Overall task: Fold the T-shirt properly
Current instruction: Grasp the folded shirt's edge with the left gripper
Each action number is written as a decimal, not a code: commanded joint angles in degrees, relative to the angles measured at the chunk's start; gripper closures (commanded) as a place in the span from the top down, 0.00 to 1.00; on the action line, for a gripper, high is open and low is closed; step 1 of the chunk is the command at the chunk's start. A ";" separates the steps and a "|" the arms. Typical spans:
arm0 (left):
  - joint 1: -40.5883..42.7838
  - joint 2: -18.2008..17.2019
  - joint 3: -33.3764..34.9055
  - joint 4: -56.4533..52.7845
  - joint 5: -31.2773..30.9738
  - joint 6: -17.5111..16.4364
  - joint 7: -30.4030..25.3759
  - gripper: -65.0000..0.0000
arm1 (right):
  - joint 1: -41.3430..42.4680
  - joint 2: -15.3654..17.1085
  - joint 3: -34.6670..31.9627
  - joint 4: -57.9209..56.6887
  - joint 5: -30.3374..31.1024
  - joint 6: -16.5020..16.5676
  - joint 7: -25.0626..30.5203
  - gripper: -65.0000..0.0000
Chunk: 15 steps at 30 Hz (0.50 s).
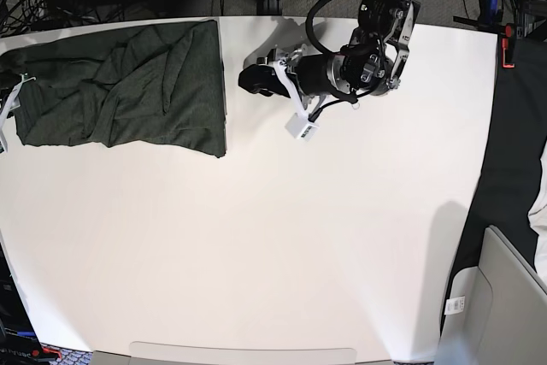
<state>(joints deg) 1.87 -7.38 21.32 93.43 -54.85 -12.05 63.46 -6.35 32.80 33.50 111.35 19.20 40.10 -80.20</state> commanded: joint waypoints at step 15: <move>-2.97 5.57 0.79 -6.35 -1.81 -0.83 -0.65 0.33 | -0.20 1.36 0.66 0.96 3.70 -0.10 0.20 0.38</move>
<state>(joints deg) -0.36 -1.61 22.02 86.21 -55.75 -12.38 62.89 -7.14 32.95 33.50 111.37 22.90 40.10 -80.36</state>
